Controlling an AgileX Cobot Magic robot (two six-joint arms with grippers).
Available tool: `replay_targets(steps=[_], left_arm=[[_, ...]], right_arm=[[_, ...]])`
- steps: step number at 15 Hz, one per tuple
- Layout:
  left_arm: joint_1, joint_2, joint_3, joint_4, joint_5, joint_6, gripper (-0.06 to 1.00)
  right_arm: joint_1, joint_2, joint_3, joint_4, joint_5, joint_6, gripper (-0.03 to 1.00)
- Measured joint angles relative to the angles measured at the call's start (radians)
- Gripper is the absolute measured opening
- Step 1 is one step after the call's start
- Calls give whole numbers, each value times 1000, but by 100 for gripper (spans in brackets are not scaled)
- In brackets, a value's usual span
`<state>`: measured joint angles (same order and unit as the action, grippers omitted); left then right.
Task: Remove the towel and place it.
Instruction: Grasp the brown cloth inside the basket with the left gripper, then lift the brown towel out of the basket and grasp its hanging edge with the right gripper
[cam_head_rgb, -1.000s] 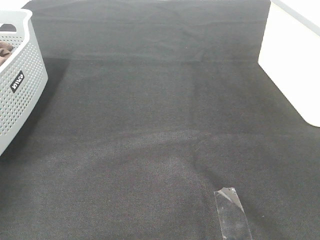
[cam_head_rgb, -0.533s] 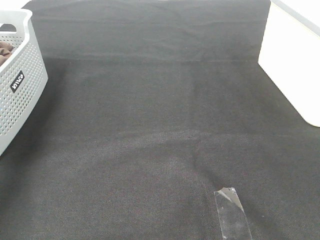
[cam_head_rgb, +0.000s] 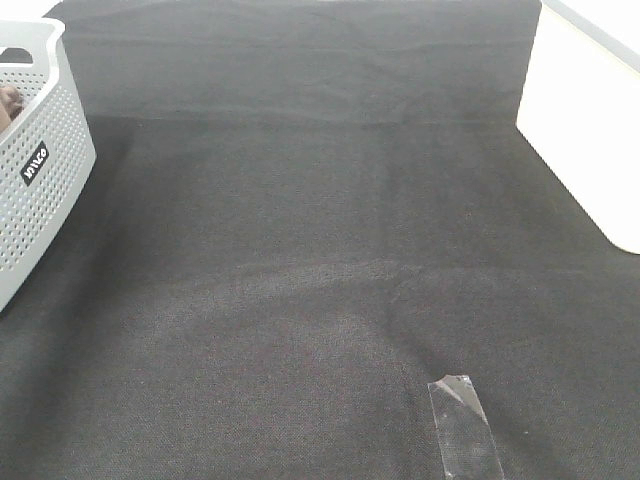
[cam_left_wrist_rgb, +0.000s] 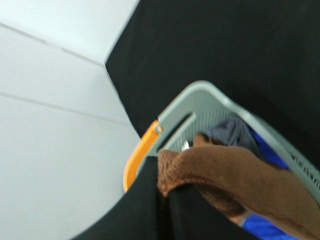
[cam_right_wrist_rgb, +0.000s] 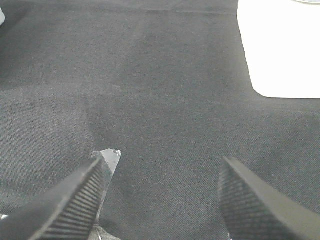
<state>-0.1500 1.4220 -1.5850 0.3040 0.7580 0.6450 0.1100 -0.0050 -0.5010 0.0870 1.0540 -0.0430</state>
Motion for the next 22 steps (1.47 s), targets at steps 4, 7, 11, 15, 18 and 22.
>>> replay_targets(steps=[4,7,11,15,18,22], left_arm=[[-129,-51,-30,0,-1,-48,0],[-222,-51,-94,0,-1,-98,0],[-382,-52,-102,0,-1,-105,0],[-506,-30,-102,-8,-1,-108,0],[-552,1,-103,-9,-11,-108,0],[-568,19,-103,-63,-37,-109,0]], right_arm=[[0,183,-13,206,-161,-211,61],[0,390,-13,510,-343,-569,61],[0,748,-13,1036,-436,-1253,63],[0,1102,-68,1450,-285,-1781,72],[0,1335,-163,1574,-137,-1930,72],[108,1541,-299,1611,-99,-1961,72]])
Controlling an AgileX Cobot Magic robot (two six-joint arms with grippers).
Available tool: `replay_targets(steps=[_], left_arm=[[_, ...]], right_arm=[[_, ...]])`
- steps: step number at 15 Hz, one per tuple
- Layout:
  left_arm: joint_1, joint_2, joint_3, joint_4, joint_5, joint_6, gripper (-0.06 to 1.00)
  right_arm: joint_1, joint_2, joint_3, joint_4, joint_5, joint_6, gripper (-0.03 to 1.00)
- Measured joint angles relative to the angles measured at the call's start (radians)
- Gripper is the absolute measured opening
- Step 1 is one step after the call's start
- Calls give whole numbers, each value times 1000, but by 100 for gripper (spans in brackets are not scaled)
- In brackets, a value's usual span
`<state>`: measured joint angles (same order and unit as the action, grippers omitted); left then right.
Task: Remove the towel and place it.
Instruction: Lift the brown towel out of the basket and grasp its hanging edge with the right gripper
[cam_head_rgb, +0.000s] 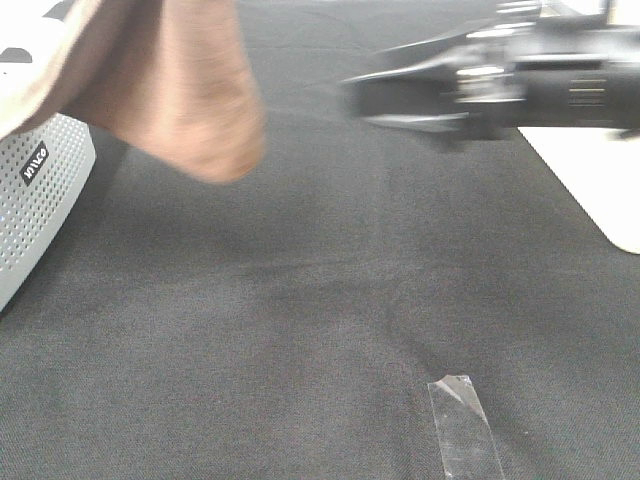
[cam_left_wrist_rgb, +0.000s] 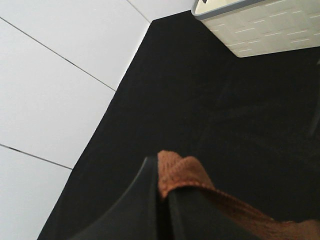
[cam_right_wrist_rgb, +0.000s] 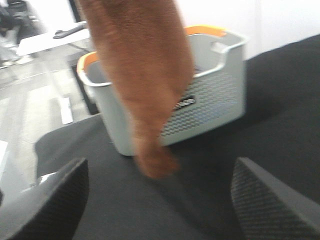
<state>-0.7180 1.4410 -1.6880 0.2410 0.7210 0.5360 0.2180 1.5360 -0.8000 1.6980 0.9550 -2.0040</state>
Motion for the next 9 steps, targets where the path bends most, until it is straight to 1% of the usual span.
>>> replay_targets(steps=[2,6,9], left_arm=[[0,5,0,-36,-19,0,0],[0,5,0,-83,-48,0,0],[0,5,0,-122,-96,0,0]], right_arm=[[62,59,-57,12,0,0,72],[152,136,-143,26,-4,0,72],[219,189,-166,33,-29,0,72]])
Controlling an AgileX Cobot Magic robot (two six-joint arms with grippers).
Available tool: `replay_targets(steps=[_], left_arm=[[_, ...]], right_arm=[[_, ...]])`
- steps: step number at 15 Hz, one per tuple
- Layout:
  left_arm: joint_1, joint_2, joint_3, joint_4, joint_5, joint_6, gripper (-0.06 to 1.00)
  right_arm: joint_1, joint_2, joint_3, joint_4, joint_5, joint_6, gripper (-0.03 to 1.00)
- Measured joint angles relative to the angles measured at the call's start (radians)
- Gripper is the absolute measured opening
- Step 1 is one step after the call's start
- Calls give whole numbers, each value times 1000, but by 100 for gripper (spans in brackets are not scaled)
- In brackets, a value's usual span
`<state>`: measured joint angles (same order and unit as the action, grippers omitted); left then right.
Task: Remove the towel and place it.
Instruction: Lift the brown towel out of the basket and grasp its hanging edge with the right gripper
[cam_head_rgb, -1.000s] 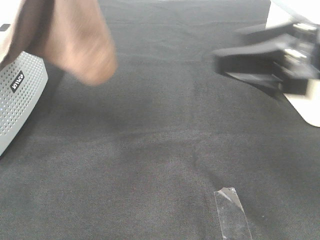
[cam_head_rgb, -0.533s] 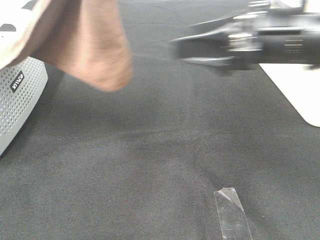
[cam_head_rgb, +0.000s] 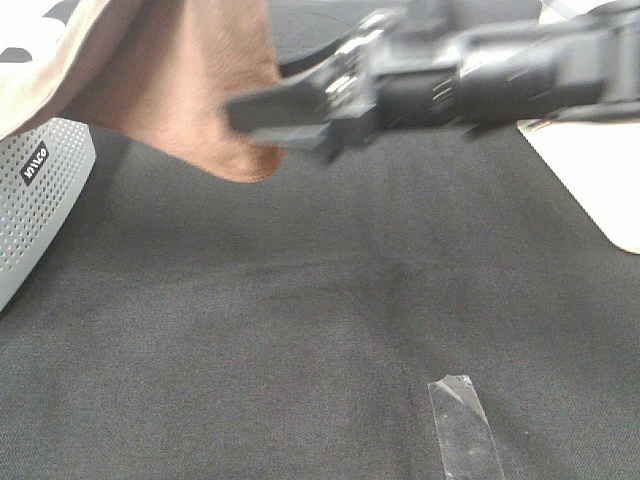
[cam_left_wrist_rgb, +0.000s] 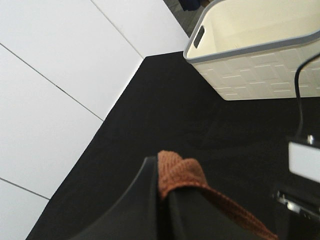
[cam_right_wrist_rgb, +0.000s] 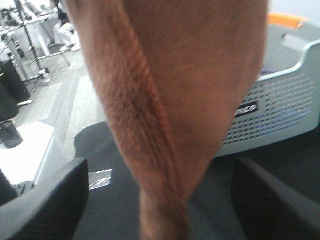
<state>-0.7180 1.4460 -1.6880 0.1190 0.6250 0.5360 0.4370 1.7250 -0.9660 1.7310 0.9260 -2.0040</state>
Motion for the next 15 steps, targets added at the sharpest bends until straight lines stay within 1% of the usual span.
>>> replay_targets(steps=[2,3,4,5,7,8,11,13,14,15], left_arm=[[0,0,0,-8,-3,0,0],[0,0,0,-22,-7,0,0],[0,0,0,-28,-10,0,0],[0,0,0,-28,-10,0,0],[0,0,0,-29,-9,0,0],[0,0,0,-29,-4,0,0],[0,0,0,-29,16,0,0],[0,0,0,-29,21,0,0],[0,0,0,-29,22,0,0],[0,0,0,-24,23,0,0]], right_arm=[[19,6,-2,0,0,0,72],[20,6,-3,1,0,0,68],[20,6,-3,2,-2,3,58],[20,6,-3,2,-16,11,43],[20,6,-3,3,-59,39,6],[20,6,-3,3,-61,47,0],[20,6,-3,2,-26,52,0],[20,6,-3,2,-30,84,0],[20,6,-8,-8,-75,163,0],[20,6,-25,-51,-110,251,0]])
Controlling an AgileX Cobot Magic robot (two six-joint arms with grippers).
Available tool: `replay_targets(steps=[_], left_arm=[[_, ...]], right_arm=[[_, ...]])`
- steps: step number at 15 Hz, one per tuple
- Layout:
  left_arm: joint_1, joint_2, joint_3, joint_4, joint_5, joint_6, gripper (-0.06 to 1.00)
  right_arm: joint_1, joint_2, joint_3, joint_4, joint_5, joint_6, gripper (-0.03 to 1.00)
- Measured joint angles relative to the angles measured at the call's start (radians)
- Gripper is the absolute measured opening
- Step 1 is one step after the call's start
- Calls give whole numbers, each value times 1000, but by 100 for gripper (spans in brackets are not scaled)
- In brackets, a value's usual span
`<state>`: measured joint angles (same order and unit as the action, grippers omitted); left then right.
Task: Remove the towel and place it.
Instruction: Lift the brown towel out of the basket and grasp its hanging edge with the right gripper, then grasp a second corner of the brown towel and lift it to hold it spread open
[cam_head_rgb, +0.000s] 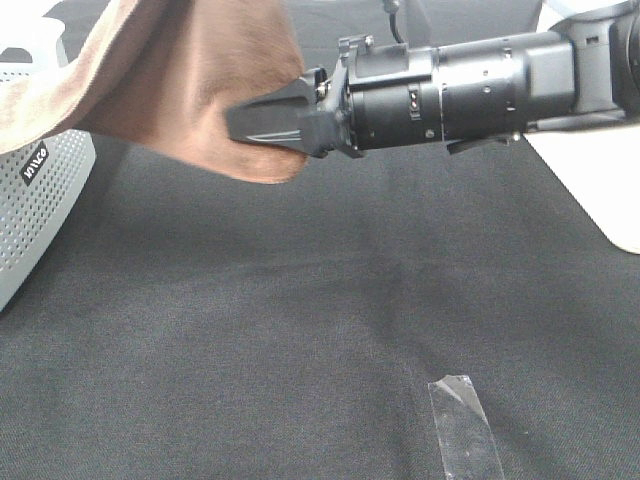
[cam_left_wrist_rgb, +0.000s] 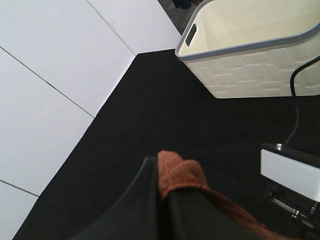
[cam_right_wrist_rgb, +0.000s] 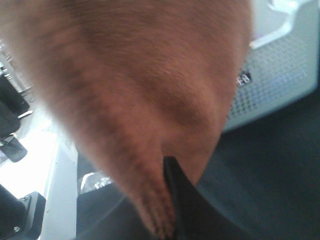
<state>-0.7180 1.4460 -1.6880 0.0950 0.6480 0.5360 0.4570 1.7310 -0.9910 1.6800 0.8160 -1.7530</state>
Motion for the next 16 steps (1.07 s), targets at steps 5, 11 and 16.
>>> replay_targets(steps=[5,11,16], left_arm=[[1,19,0,44,-24,0,0],[15,116,0,183,-149,0,0],[209,162,0,183,-394,-25,0]], right_arm=[[-23,-48,-251,-682,-21,753,0],[-23,-53,-725,-1546,271,1328,0],[-23,70,-1123,-1867,205,1381,0]])
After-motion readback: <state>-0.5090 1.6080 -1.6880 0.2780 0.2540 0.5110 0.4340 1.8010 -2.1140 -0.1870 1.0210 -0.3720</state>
